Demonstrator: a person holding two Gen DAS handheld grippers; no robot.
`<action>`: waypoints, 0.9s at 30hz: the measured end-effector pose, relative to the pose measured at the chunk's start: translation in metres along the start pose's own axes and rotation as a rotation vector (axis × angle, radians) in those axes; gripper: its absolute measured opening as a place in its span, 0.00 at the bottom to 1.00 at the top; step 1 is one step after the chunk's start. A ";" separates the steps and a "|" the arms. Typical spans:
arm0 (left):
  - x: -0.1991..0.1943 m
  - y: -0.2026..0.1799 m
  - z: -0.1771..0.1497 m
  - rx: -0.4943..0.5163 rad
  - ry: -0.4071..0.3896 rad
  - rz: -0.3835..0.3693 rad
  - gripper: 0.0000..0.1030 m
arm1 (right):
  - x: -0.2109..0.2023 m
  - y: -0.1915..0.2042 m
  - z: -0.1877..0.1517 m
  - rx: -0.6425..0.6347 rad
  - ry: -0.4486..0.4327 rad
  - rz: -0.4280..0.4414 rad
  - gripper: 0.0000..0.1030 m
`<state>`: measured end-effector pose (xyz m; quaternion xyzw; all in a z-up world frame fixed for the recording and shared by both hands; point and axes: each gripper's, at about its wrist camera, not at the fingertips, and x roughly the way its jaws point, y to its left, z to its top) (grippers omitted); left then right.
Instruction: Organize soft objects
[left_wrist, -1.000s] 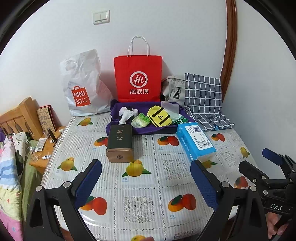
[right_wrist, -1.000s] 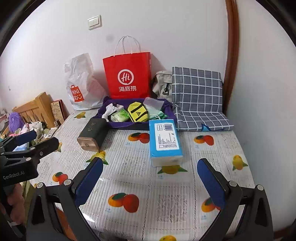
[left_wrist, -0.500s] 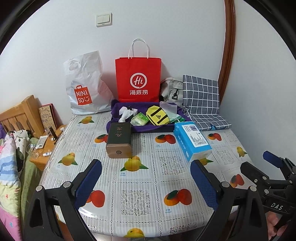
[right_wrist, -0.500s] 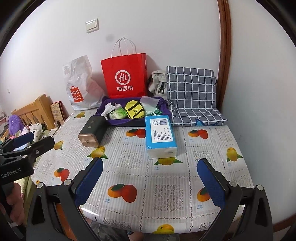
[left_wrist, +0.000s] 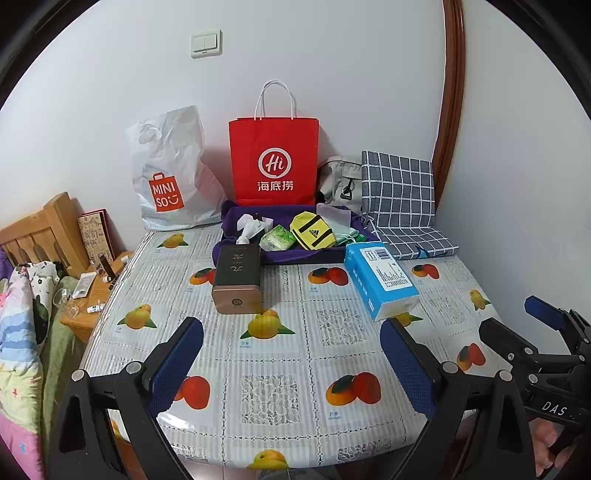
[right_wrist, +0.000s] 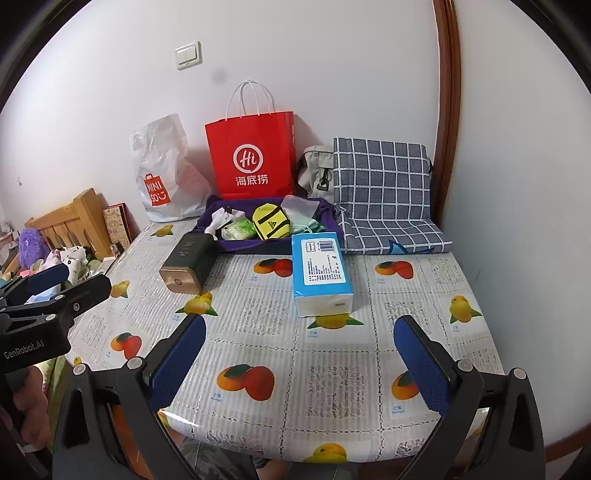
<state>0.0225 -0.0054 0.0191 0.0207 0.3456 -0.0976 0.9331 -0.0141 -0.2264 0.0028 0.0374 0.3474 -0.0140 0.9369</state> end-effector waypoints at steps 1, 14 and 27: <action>0.000 0.000 0.000 0.001 -0.001 0.003 0.94 | -0.001 0.000 0.000 0.000 -0.001 0.001 0.98; -0.003 0.001 -0.002 0.002 0.001 0.000 0.94 | -0.002 0.001 -0.001 0.001 -0.002 0.008 0.98; -0.002 0.004 -0.004 0.002 0.002 -0.003 0.94 | -0.003 0.003 -0.003 0.002 -0.006 0.015 0.98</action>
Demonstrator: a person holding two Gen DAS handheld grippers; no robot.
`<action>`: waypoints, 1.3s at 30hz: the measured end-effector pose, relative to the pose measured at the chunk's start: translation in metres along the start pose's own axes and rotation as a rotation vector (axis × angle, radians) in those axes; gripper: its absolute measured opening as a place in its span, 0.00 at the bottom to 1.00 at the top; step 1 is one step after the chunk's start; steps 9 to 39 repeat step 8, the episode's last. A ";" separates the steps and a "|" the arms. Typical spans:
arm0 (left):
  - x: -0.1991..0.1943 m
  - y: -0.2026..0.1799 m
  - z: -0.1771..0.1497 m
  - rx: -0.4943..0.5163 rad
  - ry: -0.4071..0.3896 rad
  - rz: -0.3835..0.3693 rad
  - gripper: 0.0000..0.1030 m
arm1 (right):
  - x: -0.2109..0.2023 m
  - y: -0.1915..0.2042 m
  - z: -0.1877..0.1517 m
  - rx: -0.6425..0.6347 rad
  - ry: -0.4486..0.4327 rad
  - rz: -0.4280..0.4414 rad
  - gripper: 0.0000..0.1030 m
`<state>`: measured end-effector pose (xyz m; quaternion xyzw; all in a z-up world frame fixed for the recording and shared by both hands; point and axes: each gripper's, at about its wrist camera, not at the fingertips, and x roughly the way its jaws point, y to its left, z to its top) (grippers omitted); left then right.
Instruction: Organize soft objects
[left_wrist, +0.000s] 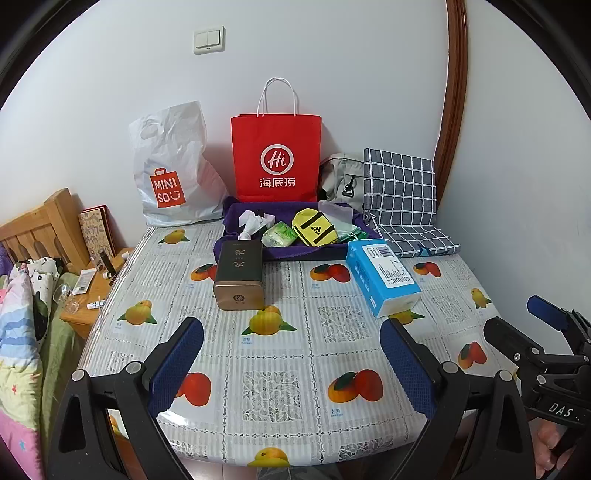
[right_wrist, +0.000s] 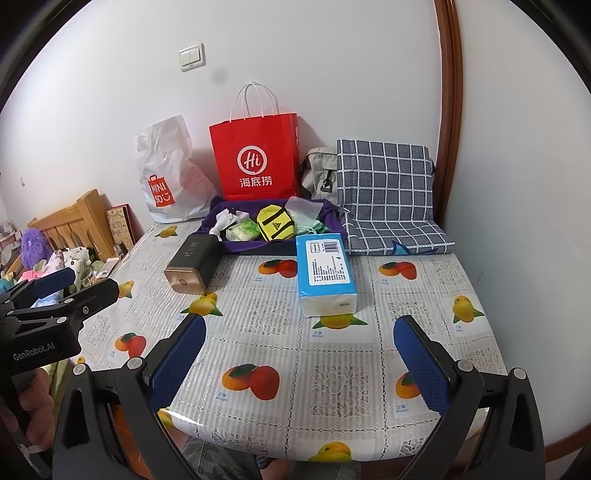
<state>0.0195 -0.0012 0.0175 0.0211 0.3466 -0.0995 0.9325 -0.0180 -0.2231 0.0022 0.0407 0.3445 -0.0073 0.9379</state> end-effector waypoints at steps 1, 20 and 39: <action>0.000 0.000 0.000 -0.001 0.000 -0.002 0.94 | 0.000 0.000 0.000 0.000 0.001 0.001 0.98; 0.002 0.003 -0.002 -0.012 0.003 0.005 0.94 | 0.000 0.001 0.000 -0.003 0.001 0.016 0.98; 0.002 0.003 -0.002 -0.012 0.003 0.005 0.94 | 0.000 0.001 0.000 -0.003 0.001 0.016 0.98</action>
